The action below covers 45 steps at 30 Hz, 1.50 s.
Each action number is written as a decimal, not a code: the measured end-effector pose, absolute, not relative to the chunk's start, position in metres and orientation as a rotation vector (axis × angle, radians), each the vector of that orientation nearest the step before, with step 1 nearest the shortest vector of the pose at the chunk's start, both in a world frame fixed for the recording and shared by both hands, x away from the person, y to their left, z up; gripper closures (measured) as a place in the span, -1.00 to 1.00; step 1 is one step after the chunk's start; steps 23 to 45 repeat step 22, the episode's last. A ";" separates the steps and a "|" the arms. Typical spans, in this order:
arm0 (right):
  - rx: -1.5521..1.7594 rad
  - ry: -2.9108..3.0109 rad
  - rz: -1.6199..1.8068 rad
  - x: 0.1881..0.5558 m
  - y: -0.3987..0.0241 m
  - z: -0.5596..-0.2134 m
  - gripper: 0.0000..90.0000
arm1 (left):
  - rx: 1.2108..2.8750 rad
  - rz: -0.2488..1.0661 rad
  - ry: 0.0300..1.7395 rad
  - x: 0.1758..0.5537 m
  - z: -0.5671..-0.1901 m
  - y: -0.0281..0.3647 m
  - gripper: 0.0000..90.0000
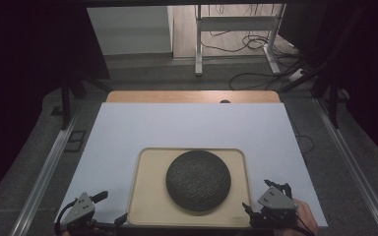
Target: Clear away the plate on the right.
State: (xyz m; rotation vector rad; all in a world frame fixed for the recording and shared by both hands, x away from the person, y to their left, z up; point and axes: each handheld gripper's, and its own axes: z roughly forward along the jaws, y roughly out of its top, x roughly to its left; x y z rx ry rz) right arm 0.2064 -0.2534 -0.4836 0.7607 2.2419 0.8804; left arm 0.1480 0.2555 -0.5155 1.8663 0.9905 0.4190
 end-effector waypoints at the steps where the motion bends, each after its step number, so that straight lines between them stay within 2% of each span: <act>1: 0.772 2.240 0.887 0.206 -0.255 -0.484 -0.90 | 1.866 0.419 0.990 0.148 -0.516 0.255 -0.99; 19: 0.897 2.204 0.946 0.201 -0.284 -0.489 -0.98 | 1.867 0.419 0.989 0.148 -0.515 0.256 -0.99; 45: 0.895 2.210 0.938 0.202 -0.284 -0.491 -0.99 | 1.868 0.416 0.990 0.148 -0.515 0.255 -0.99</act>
